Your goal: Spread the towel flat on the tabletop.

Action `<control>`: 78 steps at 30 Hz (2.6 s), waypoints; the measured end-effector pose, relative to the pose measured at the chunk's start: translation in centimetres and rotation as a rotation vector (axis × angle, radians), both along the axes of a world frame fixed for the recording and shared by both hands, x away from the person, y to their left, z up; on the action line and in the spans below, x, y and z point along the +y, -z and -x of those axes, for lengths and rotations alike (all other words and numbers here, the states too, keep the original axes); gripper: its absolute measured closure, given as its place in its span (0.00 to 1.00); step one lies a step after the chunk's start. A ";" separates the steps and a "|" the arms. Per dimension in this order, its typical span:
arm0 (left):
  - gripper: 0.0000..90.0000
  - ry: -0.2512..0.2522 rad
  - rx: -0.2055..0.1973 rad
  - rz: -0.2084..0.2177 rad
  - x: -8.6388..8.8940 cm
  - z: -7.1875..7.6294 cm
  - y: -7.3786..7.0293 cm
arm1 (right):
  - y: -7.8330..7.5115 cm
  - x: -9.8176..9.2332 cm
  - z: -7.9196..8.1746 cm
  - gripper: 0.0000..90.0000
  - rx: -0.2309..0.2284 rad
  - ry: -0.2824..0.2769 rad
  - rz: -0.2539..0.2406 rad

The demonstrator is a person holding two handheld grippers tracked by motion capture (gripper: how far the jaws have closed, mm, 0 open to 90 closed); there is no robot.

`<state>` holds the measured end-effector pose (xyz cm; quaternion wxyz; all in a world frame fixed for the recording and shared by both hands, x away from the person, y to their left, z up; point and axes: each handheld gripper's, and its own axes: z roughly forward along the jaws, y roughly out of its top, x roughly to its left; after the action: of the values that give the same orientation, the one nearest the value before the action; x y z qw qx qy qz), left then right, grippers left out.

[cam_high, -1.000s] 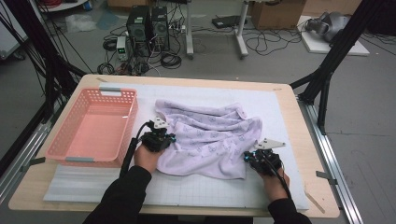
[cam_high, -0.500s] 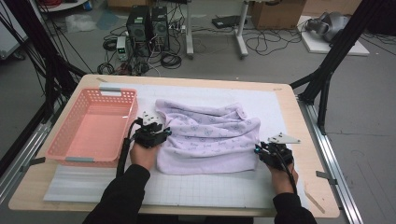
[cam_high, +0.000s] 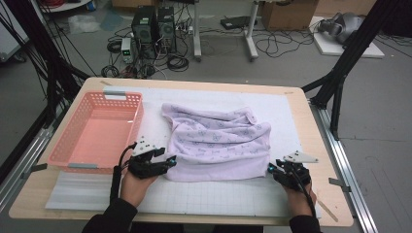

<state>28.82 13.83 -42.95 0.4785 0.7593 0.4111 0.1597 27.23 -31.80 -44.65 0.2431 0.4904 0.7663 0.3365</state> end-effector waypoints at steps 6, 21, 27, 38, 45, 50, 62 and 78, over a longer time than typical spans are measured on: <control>0.60 0.059 0.118 -0.109 -0.3 1.4 1.8 | -0.3 1.9 0.6 0.69 -0.003 -0.045 -0.012; 0.97 -0.010 0.086 -0.122 1.5 1.7 1.3 | 0.0 4.0 0.6 0.70 0.052 -0.041 -0.057; 0.97 0.001 0.101 -0.090 1.9 2.1 1.4 | -0.3 4.7 0.9 1.00 0.058 -0.129 -0.001; 0.97 0.011 0.092 -0.067 2.1 2.9 1.1 | -0.5 1.5 1.8 0.75 0.085 -0.062 -0.153; 0.97 0.011 0.098 -0.068 2.0 2.8 1.2 | 0.0 5.1 1.1 0.67 0.078 -0.052 -0.094; 0.97 0.013 0.095 -0.067 2.1 2.9 1.3 | -0.1 5.7 1.2 0.98 0.067 -0.101 -0.057; 0.97 0.052 0.136 -0.042 2.0 3.9 1.4 | -1.6 1.0 3.5 0.99 0.071 -0.069 -0.032; 0.92 0.238 0.304 -0.035 2.0 9.4 1.1 | -1.8 -1.2 11.5 0.99 0.199 -0.221 0.062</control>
<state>19.42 15.82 -44.08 0.4131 0.8261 0.3833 -0.0075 15.71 -32.96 -42.87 0.1425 0.4261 0.8460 0.2871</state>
